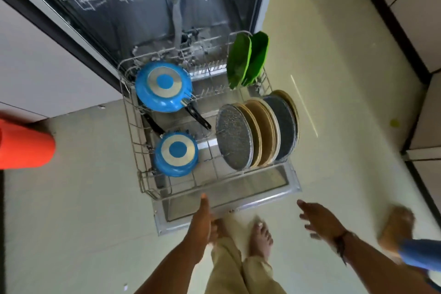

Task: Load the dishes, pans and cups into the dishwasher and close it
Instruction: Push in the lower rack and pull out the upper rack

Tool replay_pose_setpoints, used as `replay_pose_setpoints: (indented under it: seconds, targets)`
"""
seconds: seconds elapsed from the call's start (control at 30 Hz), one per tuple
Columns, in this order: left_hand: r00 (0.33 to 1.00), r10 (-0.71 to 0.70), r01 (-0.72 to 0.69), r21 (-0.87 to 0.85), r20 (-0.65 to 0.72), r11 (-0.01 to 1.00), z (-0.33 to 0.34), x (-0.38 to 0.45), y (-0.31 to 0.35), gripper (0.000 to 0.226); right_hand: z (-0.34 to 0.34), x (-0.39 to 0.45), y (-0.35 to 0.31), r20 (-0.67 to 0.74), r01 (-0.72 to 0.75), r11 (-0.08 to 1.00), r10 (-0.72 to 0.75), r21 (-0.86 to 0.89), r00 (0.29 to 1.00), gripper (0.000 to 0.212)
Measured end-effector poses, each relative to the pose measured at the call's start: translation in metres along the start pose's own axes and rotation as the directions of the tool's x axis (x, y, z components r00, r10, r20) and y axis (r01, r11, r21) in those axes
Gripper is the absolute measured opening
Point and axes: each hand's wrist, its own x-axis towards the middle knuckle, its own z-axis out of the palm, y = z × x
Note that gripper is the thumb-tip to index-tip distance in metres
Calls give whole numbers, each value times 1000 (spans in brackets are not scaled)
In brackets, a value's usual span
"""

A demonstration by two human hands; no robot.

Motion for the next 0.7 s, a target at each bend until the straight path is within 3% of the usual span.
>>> replay_pose_setpoints:
  seconds: [0.07, 0.13, 0.27, 0.43, 0.7]
  targets:
    - [999, 47, -47, -144, -6, 988, -23, 18, 11, 57, 13, 5, -3, 83, -58, 993, 50, 103, 995, 51]
    - [999, 4, -14, -211, -47, 977, -36, 17, 23, 40, 27, 14, -9, 118, -94, 980, 74, 175, 990, 46]
    - [996, -6, -30, -404, -88, 914, -72, 40, 43, 48, 59, 41, -35, 82, -137, 932, 116, 335, 990, 46]
    - [996, -75, 41, -548, -40, 836, -96, 85, 43, 16, 85, 78, -62, 146, -210, 865, 160, 455, 976, 39]
    - [992, -116, 34, -750, -58, 660, -62, 118, 46, 19, 98, 118, -93, 250, -292, 782, 179, 551, 951, 36]
